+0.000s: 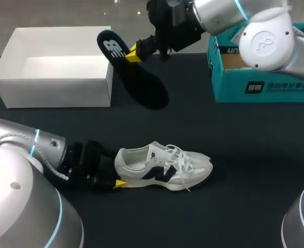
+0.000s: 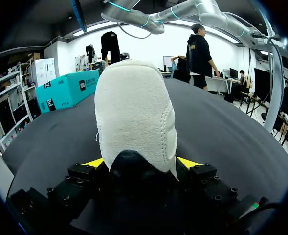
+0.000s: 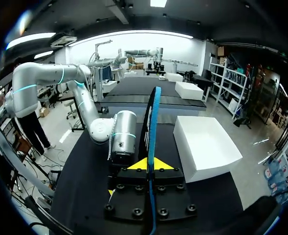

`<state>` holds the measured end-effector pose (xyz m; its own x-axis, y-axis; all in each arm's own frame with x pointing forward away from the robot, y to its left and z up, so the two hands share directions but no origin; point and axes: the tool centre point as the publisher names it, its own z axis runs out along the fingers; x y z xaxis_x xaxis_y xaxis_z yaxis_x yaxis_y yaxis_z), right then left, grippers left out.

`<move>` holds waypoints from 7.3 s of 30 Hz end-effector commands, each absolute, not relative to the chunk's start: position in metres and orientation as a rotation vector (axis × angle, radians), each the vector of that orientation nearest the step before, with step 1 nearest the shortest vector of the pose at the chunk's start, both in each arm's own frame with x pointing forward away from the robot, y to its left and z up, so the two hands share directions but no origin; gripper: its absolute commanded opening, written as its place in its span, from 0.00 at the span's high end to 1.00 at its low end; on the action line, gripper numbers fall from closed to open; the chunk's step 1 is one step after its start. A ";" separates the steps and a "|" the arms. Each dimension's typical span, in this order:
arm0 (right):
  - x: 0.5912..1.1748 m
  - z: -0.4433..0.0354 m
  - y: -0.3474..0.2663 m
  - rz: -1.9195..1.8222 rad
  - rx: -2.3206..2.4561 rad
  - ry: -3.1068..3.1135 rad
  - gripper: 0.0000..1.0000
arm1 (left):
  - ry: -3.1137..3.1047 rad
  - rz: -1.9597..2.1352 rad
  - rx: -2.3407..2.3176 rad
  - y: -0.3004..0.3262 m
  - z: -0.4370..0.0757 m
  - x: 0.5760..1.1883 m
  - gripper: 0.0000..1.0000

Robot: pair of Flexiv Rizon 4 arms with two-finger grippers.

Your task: Take the shoe out of the shoebox, open the shoe tongue, remove and reinsert the insole, then place the shoe into the shoebox

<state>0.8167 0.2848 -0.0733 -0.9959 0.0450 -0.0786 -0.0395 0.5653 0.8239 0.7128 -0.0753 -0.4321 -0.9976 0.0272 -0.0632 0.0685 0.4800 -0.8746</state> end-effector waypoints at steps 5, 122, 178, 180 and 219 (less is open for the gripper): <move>0.790 -0.031 0.242 1.429 0.020 2.504 1.00 | 2.670 -1.577 0.086 -0.077 -0.439 0.712 1.00; 0.802 0.045 0.226 1.663 0.088 2.463 1.00 | 2.961 -0.539 0.361 -0.005 -0.306 0.714 0.00; 0.802 0.045 0.226 1.663 0.088 2.463 1.00 | 3.014 -0.385 0.204 -0.118 -0.361 0.757 0.00; 0.802 0.045 0.226 1.663 0.088 2.463 1.00 | 3.013 -0.379 0.204 -0.121 -0.365 0.758 0.00; 0.802 0.045 0.226 1.663 0.088 2.463 1.00 | 3.087 -0.392 0.347 -0.120 -0.377 0.742 1.00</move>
<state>0.8013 0.2246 0.0459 -0.9841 0.1419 -0.1065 -0.0460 0.3760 0.9255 0.7416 -0.1189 -0.3737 -0.9759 0.2148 -0.0377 0.2174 0.9447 -0.2456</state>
